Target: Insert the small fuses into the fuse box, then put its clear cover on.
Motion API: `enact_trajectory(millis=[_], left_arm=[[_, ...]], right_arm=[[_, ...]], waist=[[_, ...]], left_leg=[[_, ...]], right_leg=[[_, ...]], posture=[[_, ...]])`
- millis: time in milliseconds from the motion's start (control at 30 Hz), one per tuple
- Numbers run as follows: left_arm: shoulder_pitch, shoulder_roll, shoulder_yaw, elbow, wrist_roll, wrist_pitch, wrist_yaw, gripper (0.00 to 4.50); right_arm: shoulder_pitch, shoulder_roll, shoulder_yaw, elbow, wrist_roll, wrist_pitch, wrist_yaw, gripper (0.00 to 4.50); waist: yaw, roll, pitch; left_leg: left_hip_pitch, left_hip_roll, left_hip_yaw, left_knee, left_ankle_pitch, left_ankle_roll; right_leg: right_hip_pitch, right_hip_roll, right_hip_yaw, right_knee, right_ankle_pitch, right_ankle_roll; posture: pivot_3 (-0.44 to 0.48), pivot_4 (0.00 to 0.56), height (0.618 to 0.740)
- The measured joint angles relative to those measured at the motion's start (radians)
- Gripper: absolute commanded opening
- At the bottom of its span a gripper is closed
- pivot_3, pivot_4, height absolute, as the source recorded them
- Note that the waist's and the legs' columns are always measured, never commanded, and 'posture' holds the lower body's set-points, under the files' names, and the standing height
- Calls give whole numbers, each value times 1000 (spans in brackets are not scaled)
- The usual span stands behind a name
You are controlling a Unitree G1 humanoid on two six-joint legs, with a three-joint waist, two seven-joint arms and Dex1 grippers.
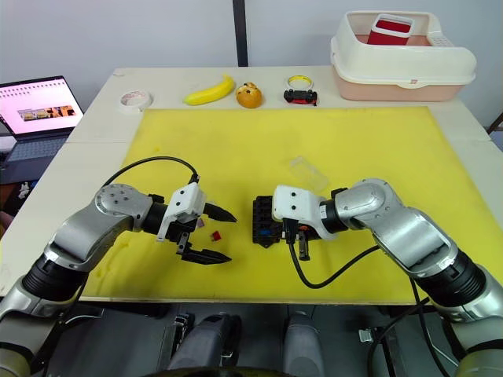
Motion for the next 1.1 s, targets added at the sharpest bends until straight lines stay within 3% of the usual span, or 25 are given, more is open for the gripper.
enact_trajectory(millis=[1100], left_arm=[[19, -4, 0, -19, 0, 0, 4, 4474]], right_arm=[[-22, 12, 3, 31, -30, -11, 32, 0]], waist=[[0, 0, 0]], left_leg=[[0, 0, 0, 0, 0, 0]], right_leg=[[0, 0, 0, 0, 0, 0]], posture=[[0, 150, 740]])
